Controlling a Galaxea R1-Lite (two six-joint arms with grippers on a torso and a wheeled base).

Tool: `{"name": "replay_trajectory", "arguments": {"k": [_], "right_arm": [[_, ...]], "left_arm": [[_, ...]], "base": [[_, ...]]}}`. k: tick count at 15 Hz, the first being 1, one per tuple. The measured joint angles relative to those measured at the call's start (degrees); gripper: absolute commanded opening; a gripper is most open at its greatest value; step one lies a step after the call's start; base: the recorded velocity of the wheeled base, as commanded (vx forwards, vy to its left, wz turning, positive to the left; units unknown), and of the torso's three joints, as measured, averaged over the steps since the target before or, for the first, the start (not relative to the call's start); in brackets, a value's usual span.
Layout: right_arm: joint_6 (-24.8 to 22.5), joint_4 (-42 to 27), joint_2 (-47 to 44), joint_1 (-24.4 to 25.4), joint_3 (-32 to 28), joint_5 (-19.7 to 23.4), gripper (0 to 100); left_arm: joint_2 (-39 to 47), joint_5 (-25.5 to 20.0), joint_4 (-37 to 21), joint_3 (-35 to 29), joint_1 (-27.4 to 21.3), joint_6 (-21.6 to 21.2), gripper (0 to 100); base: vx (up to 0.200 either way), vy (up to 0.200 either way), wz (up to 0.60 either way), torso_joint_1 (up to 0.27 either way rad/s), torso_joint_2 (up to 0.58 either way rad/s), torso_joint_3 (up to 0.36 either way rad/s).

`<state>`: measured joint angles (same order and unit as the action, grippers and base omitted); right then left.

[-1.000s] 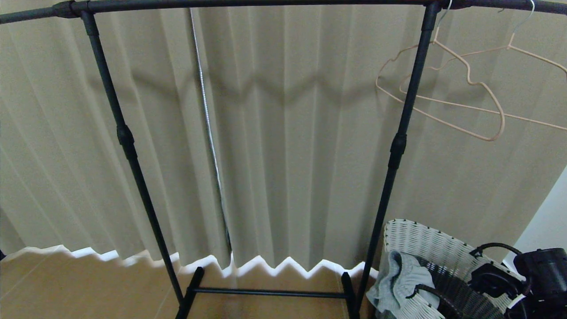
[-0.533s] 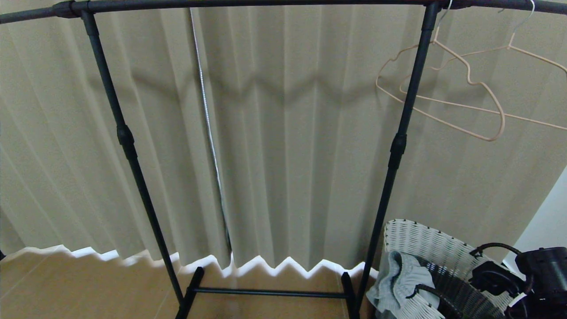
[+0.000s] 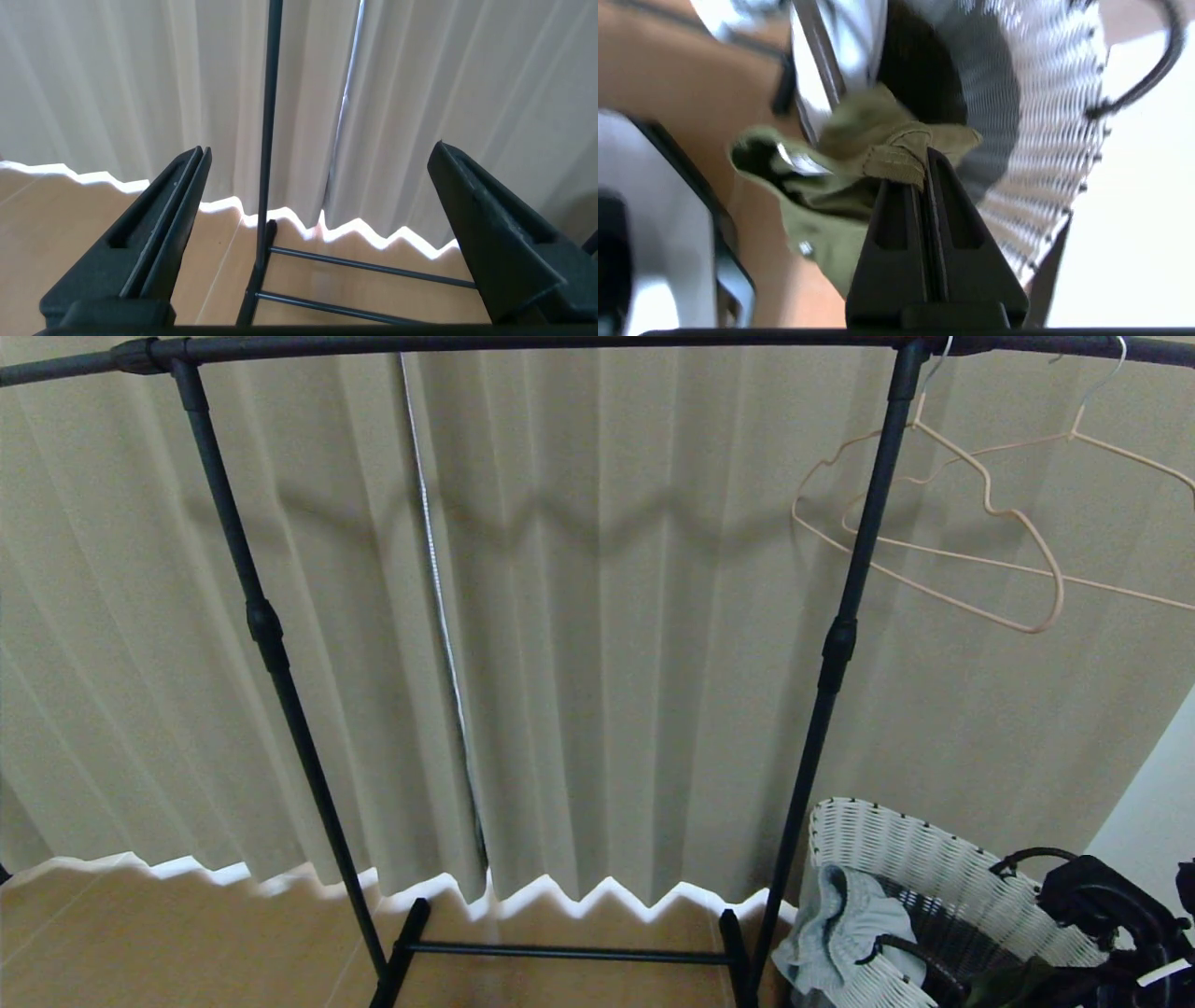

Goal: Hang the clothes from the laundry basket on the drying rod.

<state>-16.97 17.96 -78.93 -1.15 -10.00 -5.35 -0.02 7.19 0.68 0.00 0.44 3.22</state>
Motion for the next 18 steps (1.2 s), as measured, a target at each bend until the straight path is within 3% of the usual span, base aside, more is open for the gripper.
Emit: {"name": "replay_trajectory", "arguments": {"k": [5,18], "right_arm": [[2.13,-0.17,10.28,0.0,-0.85,5.84,0],[2.66,0.49,16.68,0.0,-0.89,6.08,0]], "left_arm": [[0.0,0.0,0.0,0.0,-0.02,0.01,100],[0.0,0.02,0.0,0.0,-0.02,0.01,100]], "base": [[0.0,0.0,0.0,0.0,0.0,0.0],[0.0,0.0,0.0,0.0,0.0,0.0]]}}
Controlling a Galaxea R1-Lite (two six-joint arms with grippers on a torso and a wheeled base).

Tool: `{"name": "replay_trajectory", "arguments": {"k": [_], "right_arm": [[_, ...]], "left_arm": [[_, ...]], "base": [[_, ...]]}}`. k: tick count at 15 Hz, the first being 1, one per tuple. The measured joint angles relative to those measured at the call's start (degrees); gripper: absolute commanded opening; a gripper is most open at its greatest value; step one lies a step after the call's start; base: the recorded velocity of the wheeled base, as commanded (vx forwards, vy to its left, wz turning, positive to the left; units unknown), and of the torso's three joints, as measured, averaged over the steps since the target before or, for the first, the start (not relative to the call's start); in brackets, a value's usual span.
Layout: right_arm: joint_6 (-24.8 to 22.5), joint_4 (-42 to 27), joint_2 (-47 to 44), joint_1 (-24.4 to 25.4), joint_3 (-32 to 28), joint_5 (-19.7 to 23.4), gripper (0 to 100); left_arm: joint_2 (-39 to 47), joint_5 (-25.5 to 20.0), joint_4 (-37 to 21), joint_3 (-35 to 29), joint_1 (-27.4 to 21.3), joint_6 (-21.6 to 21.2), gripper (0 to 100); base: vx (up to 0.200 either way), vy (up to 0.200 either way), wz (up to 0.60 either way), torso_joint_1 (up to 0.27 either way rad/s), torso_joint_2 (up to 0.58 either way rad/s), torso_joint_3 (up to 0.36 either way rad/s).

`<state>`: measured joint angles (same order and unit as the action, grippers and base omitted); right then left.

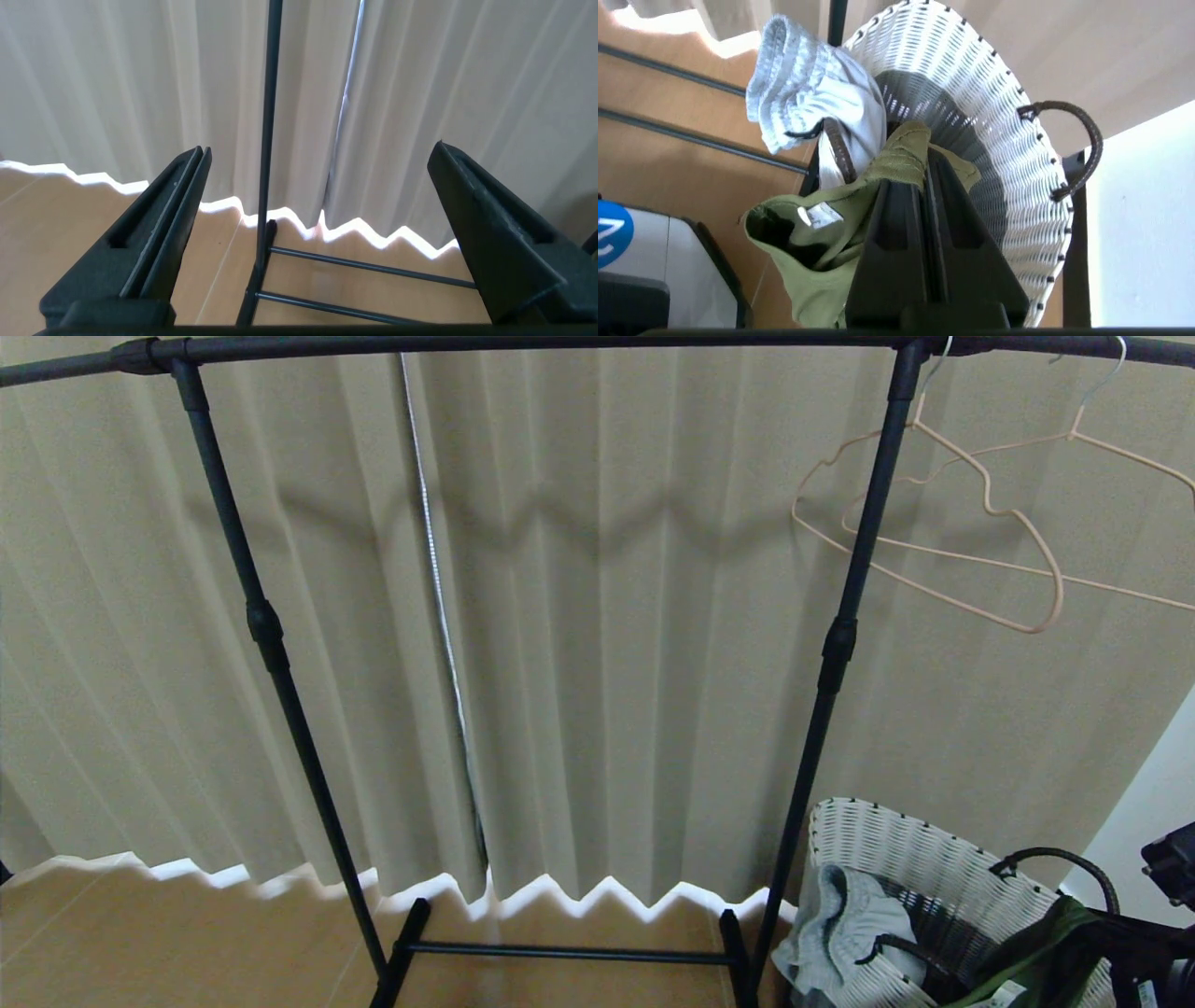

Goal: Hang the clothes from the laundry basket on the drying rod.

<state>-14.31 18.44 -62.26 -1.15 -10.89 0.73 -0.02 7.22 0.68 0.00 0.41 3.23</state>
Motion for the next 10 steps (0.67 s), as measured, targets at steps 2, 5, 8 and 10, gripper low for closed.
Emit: {"name": "replay_trajectory", "arguments": {"k": [2,5,8,10], "right_arm": [[0.49,-0.35,1.43,0.0,0.0,0.05,0],[0.61,-0.63,3.89,0.1,0.11,1.1,0],[0.57,-0.72,5.75,0.11,0.17,2.9,0],[0.55,-0.68,6.63,0.1,0.28,2.93,0]], "left_arm": [[0.0,0.0,0.0,0.0,0.0,0.0,100],[0.0,-0.02,-0.09,0.0,0.0,-0.5,100],[0.0,-0.09,-0.02,0.0,0.0,-0.41,100],[0.0,-0.09,-0.06,0.0,0.0,-0.44,100]], "base": [[0.0,0.0,0.0,0.0,0.0,0.0],[0.0,0.0,0.0,0.0,0.0,0.0],[-0.067,0.0,0.0,0.001,0.0,0.002],[-0.2,0.0,0.0,0.002,0.0,0.0]]}}
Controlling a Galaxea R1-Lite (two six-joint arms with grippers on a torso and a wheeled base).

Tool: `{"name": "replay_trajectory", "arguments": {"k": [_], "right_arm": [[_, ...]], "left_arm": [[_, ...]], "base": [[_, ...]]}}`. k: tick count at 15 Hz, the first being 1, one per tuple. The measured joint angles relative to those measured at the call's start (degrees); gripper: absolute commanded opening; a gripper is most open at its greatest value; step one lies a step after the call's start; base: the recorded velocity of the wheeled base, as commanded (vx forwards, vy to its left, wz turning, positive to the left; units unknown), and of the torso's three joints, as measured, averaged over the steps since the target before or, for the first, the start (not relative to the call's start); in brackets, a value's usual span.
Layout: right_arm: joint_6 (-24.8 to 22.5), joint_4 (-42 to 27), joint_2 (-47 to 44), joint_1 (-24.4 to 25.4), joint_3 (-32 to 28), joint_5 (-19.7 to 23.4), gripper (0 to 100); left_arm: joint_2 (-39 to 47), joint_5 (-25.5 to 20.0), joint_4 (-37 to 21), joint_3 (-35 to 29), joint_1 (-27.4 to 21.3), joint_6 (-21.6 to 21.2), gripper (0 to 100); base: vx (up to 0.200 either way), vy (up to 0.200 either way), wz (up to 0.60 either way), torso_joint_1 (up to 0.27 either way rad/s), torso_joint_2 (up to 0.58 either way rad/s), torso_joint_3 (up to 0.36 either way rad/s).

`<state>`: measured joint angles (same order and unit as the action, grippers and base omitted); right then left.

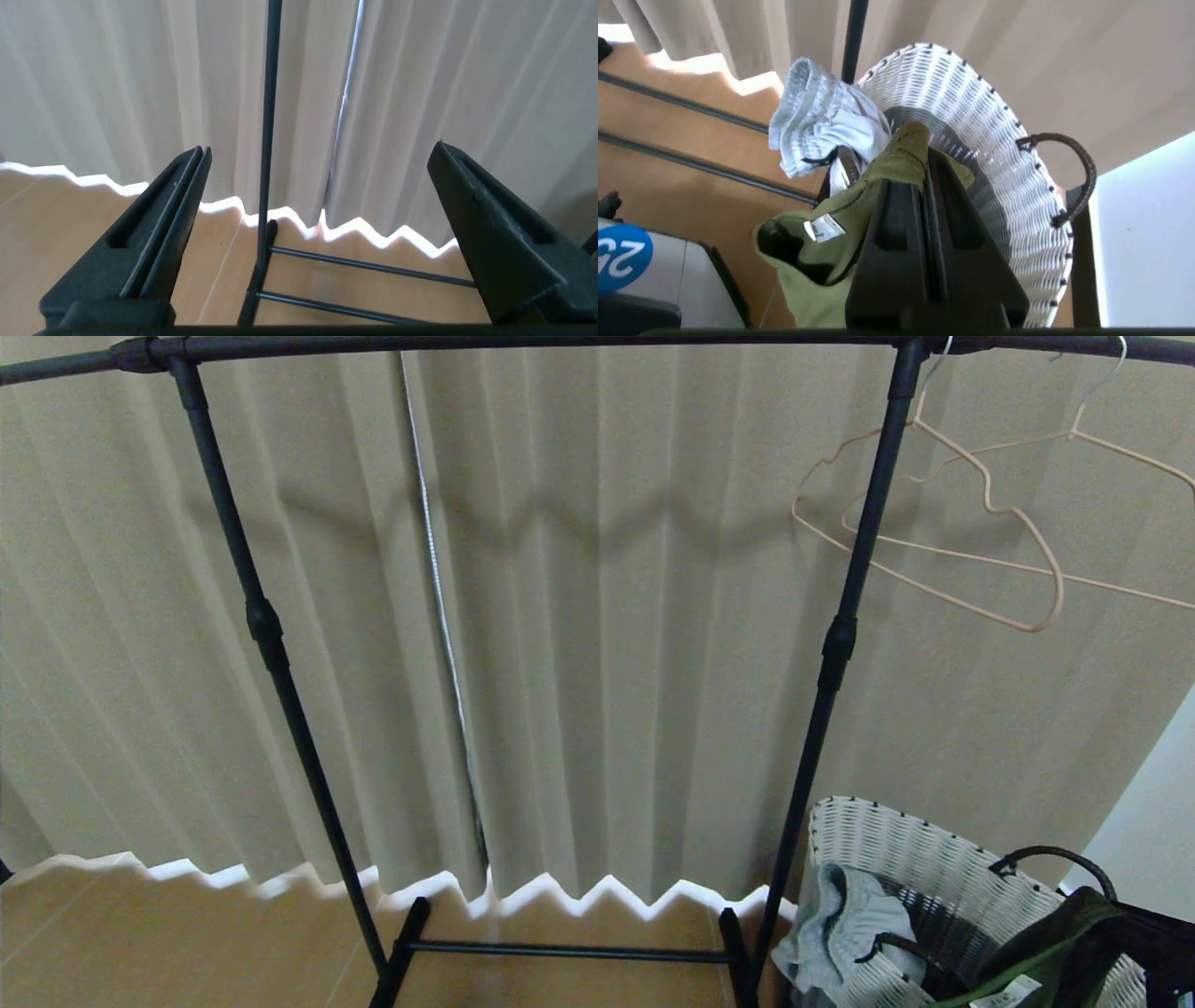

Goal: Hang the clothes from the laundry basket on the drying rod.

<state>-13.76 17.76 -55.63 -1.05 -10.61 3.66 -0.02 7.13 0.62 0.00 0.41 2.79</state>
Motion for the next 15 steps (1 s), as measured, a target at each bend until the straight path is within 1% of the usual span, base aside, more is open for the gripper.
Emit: {"name": "replay_trajectory", "arguments": {"k": [10,13,15], "right_arm": [[-0.02,-0.04,0.72,0.43,0.16,0.13,0],[-0.09,-0.02,0.54,0.43,-0.2,1.91,0],[-0.11,-0.02,0.5,0.43,-0.41,2.52,0]], "left_arm": [[0.0,-0.02,0.04,0.0,-0.01,-0.11,100],[0.0,-0.18,-0.05,0.0,0.0,-0.94,100],[0.0,-1.41,-0.11,0.0,0.05,-2.86,100]], "base": [[-0.2,0.0,0.0,0.0,0.0,0.002],[0.0,0.0,0.0,0.0,0.0,0.0],[0.0,0.0,0.0,0.0,0.0,0.0]]}}
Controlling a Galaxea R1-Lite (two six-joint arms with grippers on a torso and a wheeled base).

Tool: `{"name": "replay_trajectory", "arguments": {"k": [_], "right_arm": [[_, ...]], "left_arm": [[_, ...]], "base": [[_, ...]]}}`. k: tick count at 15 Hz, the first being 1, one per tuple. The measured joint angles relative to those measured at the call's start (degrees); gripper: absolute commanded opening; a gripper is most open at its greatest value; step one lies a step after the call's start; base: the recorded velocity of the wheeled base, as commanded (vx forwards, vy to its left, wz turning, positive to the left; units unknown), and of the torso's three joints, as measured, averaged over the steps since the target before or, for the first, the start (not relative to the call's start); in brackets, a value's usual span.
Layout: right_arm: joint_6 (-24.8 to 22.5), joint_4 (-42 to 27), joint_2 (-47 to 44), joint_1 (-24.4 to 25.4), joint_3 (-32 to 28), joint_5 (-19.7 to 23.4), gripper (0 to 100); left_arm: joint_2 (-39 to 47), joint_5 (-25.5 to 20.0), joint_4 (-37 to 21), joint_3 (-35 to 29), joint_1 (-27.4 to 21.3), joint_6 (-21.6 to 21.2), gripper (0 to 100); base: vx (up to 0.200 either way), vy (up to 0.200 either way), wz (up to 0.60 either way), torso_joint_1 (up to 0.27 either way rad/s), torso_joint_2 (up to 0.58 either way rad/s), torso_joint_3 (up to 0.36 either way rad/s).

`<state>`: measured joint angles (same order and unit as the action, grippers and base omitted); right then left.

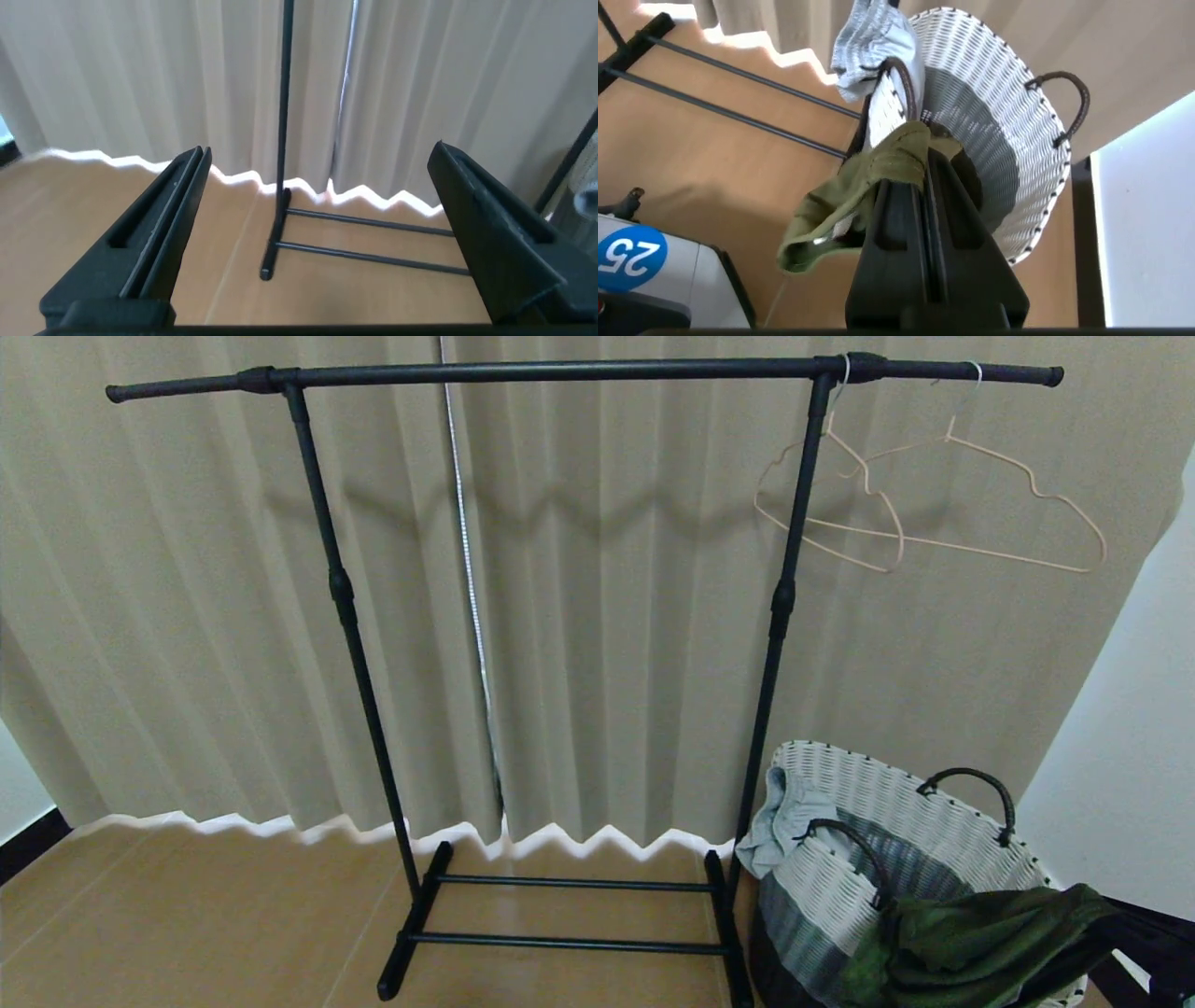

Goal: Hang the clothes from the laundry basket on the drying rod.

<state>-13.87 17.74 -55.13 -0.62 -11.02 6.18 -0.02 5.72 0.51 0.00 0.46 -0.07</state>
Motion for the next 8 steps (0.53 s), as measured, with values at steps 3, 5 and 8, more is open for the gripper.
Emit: {"name": "replay_trajectory", "arguments": {"k": [3,5,8], "right_arm": [[0.02,0.07,-0.16,0.52,-0.22,0.84,0],[0.0,0.0,-0.2,1.69,-0.72,2.18,0],[0.02,-0.09,-0.33,6.1,-3.94,3.06,0]], "left_arm": [[0.0,-1.87,0.04,0.0,-0.05,-2.94,100],[0.0,-6.42,0.28,-0.05,-0.05,-4.17,100],[0.32,-17.2,0.04,-3.61,-0.13,-3.86,100]], "base": [[0.0,0.0,0.0,0.0,0.0,0.0],[0.0,0.0,0.0,0.0,0.0,0.0],[0.0,0.0,0.0,0.0,0.0,0.0]]}}
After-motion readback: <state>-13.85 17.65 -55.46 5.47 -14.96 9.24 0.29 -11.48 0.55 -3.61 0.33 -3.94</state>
